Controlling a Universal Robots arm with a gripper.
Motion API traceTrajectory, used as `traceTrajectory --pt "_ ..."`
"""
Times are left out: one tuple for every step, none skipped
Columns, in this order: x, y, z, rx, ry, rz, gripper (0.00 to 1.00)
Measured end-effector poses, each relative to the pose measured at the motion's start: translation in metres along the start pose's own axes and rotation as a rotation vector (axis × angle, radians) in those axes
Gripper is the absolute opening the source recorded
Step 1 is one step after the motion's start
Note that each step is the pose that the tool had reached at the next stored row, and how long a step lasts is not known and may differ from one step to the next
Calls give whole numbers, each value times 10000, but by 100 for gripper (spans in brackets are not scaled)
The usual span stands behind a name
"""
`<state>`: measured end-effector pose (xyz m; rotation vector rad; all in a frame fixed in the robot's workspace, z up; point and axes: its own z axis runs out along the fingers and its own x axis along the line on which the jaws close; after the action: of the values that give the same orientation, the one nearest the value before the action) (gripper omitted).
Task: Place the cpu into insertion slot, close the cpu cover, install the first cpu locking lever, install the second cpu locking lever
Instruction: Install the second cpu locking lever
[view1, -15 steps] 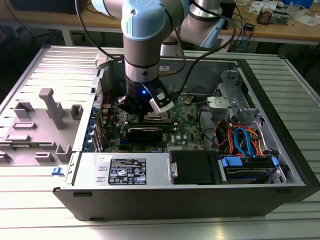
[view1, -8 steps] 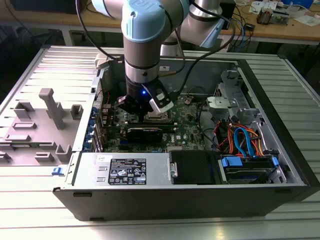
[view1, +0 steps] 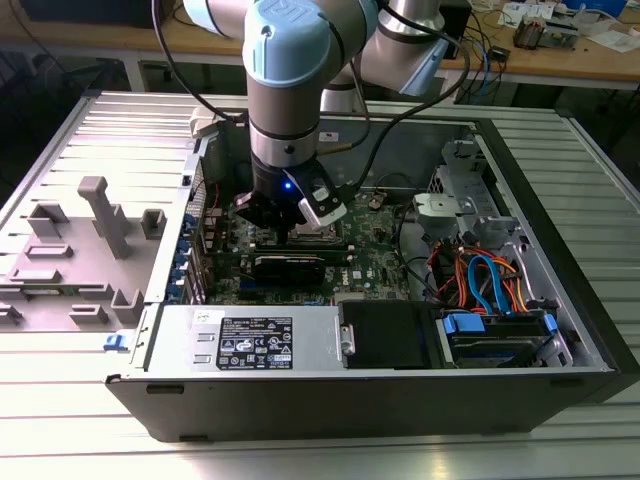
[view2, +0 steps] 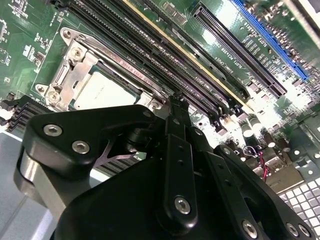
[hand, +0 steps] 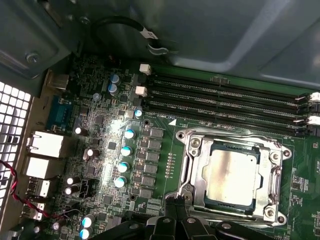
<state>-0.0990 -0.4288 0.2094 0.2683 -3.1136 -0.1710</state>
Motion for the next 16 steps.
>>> traceTrajectory --pt "0 0 0 -3 0 0 11" --pt "0 0 0 -22 -4 0 11" --pt "0 0 0 -39 -7 -1 11" --pt "0 0 0 -42 -7 -1 11" --pt "0 0 0 -44 -8 -1 11" --pt "0 0 0 -49 -8 -1 11" --pt "0 0 0 -53 -9 -1 11" --pt "0 0 0 -66 -12 -1 11" --pt "0 0 0 -73 -13 -1 11" --pt "0 -1 1 -72 -13 -1 11" --pt "0 -1 2 -72 -13 -2 11" --pt "0 -1 5 -74 -13 -2 11" --pt "0 -1 9 -74 -12 -1 11" --pt "0 -2 13 -73 -12 -1 11" --pt "0 -1 14 -73 -12 -1 11" --pt "-1 1 15 -74 -13 -2 11"
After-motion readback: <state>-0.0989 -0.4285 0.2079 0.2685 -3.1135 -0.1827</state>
